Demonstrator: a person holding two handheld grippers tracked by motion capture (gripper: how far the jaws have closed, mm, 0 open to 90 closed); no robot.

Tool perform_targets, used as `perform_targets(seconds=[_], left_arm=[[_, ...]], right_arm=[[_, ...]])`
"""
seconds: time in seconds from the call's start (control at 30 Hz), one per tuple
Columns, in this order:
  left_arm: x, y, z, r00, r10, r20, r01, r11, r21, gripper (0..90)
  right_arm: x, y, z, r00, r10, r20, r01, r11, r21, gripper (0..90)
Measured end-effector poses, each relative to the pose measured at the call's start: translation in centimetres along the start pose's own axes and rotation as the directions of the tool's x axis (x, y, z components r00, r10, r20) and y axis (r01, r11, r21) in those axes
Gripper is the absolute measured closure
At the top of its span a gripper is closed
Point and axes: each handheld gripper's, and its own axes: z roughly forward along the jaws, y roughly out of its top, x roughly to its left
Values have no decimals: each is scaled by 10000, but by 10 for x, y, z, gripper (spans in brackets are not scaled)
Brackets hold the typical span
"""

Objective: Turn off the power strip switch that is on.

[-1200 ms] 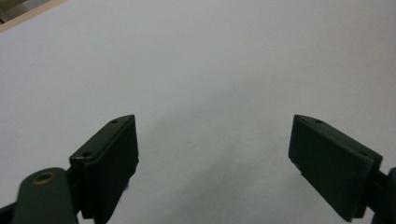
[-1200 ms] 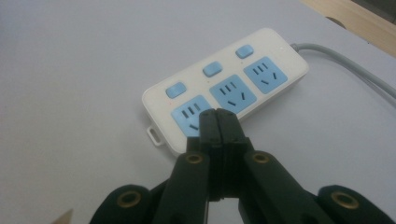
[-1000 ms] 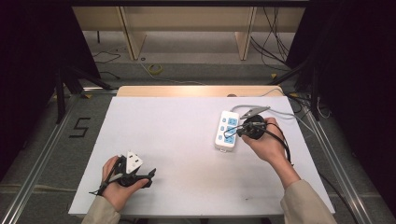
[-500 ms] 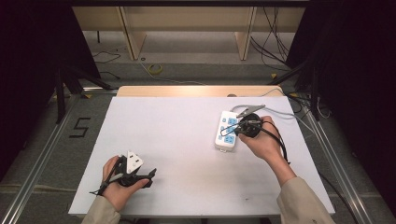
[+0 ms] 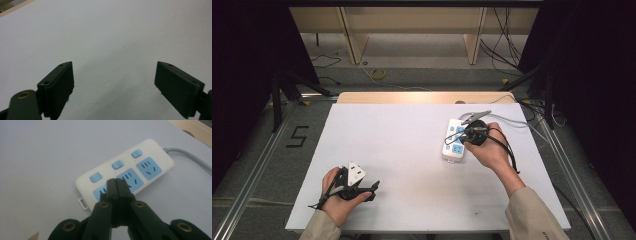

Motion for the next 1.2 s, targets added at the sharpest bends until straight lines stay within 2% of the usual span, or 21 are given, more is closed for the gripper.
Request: perform_targets(seconds=[1.2], left_arm=[[-1,0,1,10000,42,53,-42,10000,2,156]], right_arm=[[8,14,19,9997,-180,-159,188,9984,524,900]])
